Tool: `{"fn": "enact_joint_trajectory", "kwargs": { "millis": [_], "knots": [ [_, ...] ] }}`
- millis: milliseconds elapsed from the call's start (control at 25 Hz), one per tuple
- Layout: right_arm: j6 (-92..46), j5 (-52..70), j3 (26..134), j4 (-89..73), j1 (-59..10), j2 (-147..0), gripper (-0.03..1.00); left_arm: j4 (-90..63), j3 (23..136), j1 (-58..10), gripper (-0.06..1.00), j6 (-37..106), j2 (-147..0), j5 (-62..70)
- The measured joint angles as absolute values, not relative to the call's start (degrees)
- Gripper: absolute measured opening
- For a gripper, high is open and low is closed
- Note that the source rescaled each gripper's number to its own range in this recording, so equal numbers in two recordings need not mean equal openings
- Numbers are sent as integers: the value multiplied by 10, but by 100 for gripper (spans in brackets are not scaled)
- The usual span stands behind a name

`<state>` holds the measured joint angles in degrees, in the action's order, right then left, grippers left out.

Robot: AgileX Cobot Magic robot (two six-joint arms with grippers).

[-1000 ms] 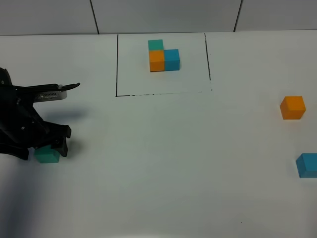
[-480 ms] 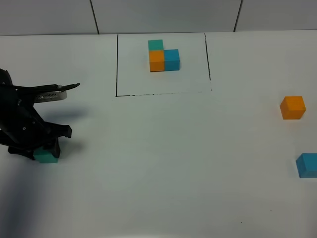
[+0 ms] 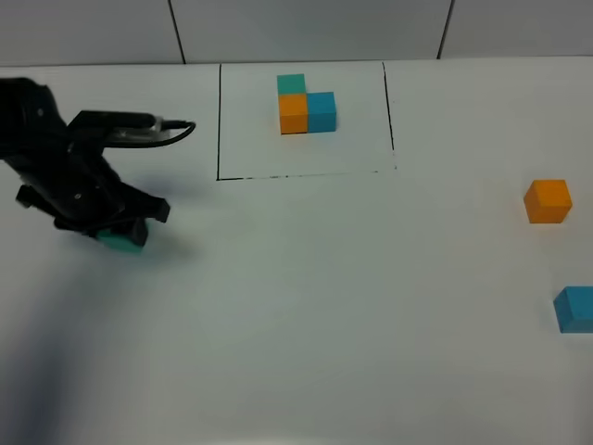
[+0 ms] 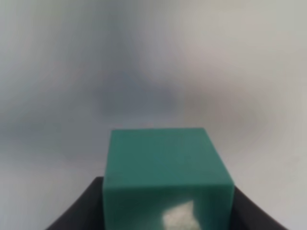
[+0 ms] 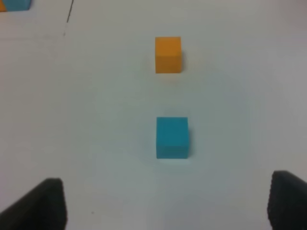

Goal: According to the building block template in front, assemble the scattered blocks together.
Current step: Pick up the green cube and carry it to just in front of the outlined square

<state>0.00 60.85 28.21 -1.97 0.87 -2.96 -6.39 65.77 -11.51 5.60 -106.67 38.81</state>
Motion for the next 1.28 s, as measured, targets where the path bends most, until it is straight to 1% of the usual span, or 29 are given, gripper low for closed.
{"fn": "enact_joint_trajectory", "kwargs": {
  "millis": [200, 480, 800, 880, 1040, 1280],
  "knots": [
    [0, 609, 282, -22, 9, -30, 72, -63, 774, -184, 1, 123, -1092, 423],
    [0, 609, 282, -22, 9, -30, 72, -55, 971, -276, 1, 227, -1199, 523],
    [0, 609, 282, -22, 9, -30, 72, -26, 1207, -343, 1, 351, -1356, 668],
    [0, 609, 282, -22, 9, -30, 72, -23, 1260, -355, 1, 391, -1389, 683],
    [0, 609, 282, -22, 9, -30, 72, -20, 1322, -375, 1, 443, -1433, 684],
    [0, 609, 282, -26, 9, -30, 72, -20, 1334, -387, 1, 481, -1452, 684]
  ]
}}
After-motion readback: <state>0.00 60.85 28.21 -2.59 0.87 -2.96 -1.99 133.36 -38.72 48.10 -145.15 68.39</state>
